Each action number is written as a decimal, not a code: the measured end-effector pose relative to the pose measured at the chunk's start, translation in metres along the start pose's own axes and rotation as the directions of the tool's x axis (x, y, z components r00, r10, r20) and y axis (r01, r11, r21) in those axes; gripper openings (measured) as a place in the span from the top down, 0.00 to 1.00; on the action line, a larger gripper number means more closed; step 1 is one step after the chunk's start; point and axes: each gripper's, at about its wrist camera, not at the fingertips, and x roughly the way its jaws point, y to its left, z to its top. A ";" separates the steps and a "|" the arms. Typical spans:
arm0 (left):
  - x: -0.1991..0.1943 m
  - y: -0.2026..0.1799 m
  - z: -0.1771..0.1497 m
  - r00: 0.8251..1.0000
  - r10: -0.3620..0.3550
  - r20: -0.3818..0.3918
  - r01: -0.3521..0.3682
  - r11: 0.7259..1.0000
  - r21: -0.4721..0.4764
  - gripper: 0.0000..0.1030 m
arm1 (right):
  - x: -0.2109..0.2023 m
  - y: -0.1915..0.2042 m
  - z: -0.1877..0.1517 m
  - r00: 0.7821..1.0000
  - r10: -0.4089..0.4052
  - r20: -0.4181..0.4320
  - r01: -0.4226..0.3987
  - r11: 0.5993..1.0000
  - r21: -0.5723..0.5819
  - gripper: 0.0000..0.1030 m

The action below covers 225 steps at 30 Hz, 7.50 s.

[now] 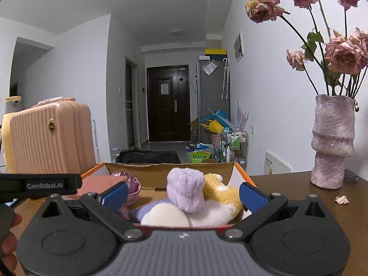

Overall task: Organize soft objects
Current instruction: 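Open both tools over the box to drop the pink sponge and white roll, then move the right tool to the clear plastic bag on the table, then close the right tool on the clear plastic bag, then lift the plastic bag with the right tool while the left tool approaches the blue tissue pack, then close the left tool on the blue tissue pack while the right tool holds the bag, then carry the tissue pack and plastic bag with both tools over the box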

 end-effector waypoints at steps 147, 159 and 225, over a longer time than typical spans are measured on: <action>-0.064 -0.148 -0.087 0.881 -0.325 -0.344 0.380 0.919 0.104 0.00 | -0.080 -0.141 -0.036 0.976 -0.142 -0.168 0.142 0.990 -0.011 0.62; -0.046 -0.174 -0.094 0.863 -0.280 -0.421 0.365 0.921 0.137 0.00 | -0.071 -0.147 -0.043 0.969 -0.140 -0.205 0.143 0.990 -0.002 0.62; -0.073 -0.095 -0.026 0.977 -0.213 -0.024 0.214 0.974 0.068 0.49 | -0.042 -0.050 -0.023 0.995 -0.093 0.035 0.090 0.993 0.078 0.62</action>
